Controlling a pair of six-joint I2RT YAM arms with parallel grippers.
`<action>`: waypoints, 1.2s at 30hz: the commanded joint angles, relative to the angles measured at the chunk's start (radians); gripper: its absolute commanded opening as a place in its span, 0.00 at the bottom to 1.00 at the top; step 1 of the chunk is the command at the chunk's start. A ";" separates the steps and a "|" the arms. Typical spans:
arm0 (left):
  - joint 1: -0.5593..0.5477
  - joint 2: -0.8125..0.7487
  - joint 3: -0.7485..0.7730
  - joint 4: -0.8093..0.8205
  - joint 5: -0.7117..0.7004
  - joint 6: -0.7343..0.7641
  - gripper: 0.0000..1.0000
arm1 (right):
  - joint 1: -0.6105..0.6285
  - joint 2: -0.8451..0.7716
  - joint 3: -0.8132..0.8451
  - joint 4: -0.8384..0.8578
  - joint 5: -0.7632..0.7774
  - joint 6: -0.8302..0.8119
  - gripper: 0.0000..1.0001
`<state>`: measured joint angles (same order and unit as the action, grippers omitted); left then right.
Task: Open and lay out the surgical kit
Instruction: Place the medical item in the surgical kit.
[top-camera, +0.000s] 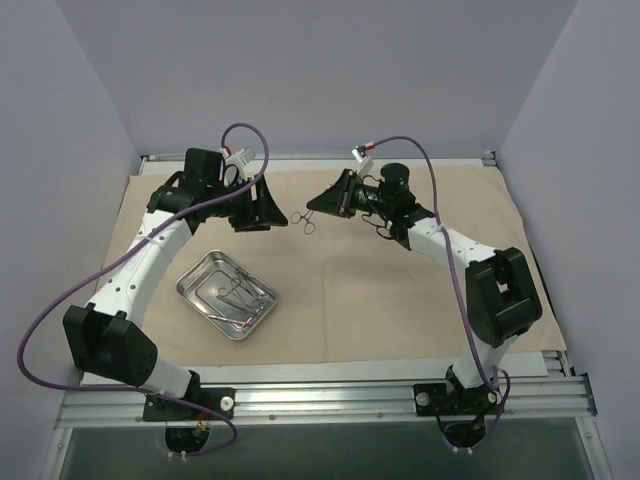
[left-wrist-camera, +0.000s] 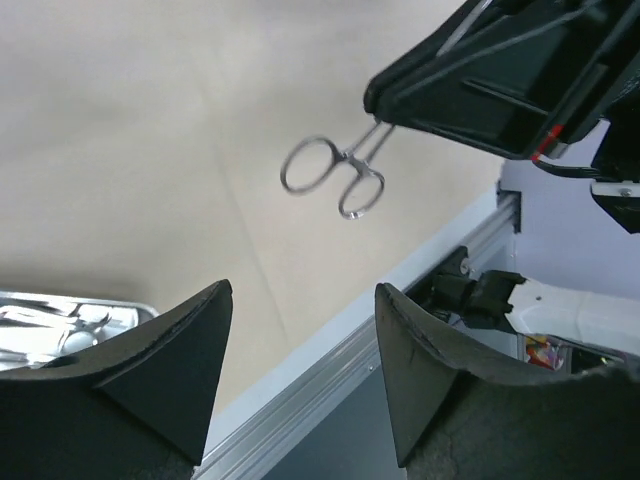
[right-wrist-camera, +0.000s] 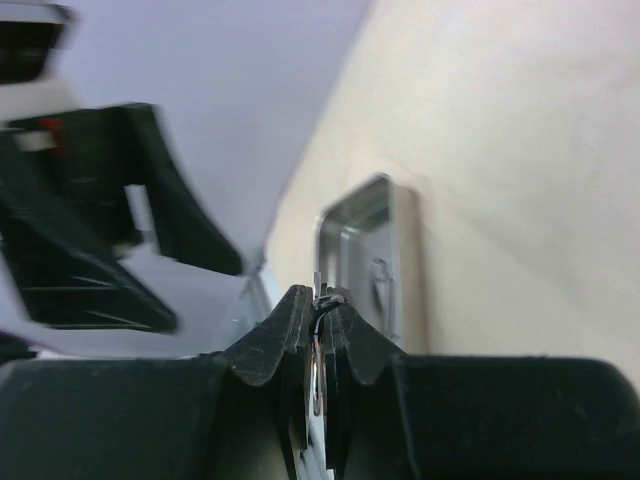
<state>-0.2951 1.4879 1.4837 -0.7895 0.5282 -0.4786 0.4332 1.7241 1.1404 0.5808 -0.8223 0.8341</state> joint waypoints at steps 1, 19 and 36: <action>-0.018 -0.008 -0.022 0.206 0.199 0.006 0.67 | 0.022 -0.081 -0.001 0.416 -0.179 0.230 0.00; -0.033 0.048 0.010 0.322 0.310 -0.068 0.02 | -0.013 -0.098 0.136 -0.046 -0.137 0.003 0.37; -0.101 0.081 -0.056 -0.063 0.239 0.161 0.02 | 0.185 -0.511 0.013 -0.795 0.503 -1.317 0.68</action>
<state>-0.3733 1.5833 1.4353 -0.8215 0.7311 -0.3687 0.5819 1.2560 1.1896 -0.1898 -0.2852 -0.1635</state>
